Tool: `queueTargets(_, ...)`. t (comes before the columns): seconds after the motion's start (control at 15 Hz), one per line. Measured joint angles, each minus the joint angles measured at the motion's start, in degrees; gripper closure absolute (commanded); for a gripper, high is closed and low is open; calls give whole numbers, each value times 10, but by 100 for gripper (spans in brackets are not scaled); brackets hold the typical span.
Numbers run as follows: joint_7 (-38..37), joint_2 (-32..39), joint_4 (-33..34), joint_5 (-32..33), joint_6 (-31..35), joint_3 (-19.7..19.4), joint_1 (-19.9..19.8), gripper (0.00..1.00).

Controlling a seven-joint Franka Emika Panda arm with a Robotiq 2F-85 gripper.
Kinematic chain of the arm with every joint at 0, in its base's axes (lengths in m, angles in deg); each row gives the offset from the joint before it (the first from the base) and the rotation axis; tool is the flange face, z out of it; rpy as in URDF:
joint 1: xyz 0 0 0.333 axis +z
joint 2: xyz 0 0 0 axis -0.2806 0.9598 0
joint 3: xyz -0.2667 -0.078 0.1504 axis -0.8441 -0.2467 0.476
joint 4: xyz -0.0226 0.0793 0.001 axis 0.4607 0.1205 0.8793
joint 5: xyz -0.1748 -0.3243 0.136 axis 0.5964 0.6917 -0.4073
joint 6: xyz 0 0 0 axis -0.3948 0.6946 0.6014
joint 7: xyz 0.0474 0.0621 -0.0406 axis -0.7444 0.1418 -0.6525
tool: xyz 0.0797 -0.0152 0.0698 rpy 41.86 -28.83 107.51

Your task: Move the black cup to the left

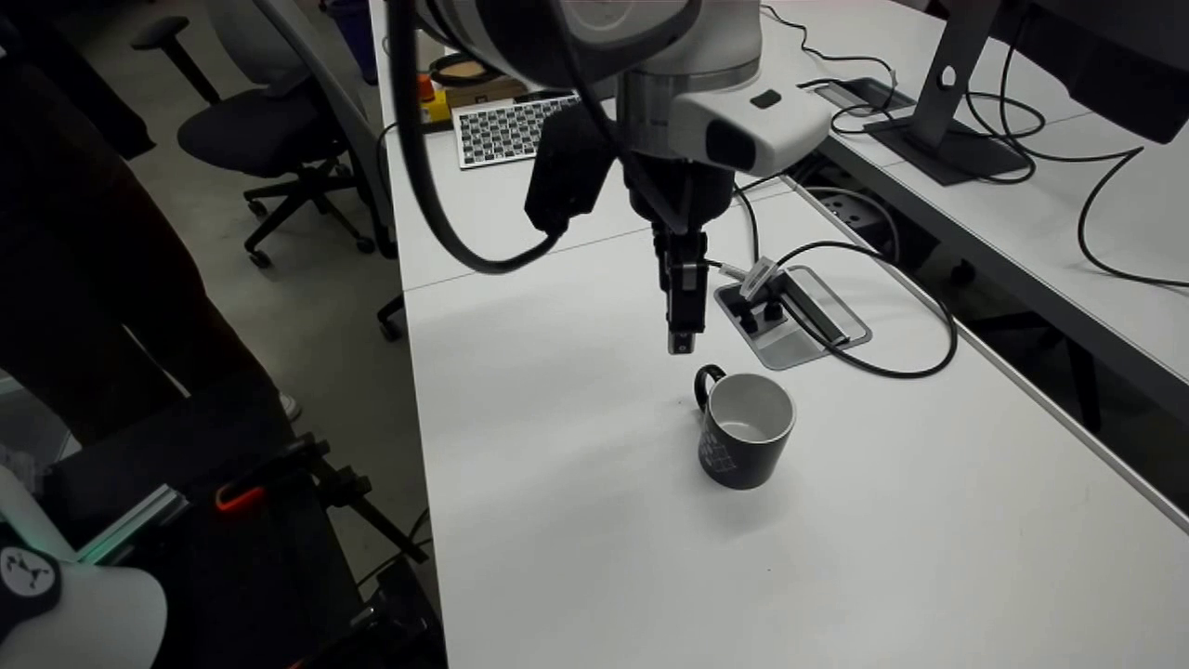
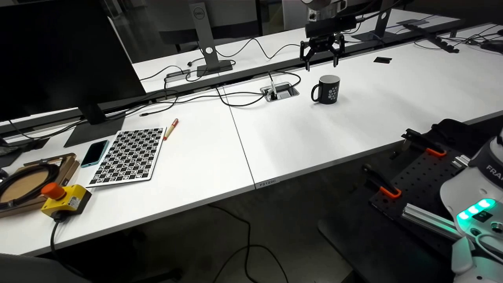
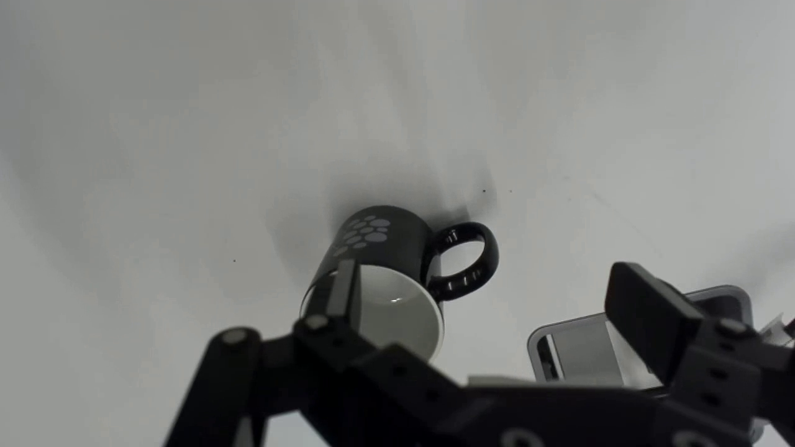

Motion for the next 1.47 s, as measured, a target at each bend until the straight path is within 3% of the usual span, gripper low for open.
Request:
queueTargets(1.0,-30,151,122,2,40,-77,39,0)
queueTargets(1.47,-44,191,151,-11,39,-90,37,0)
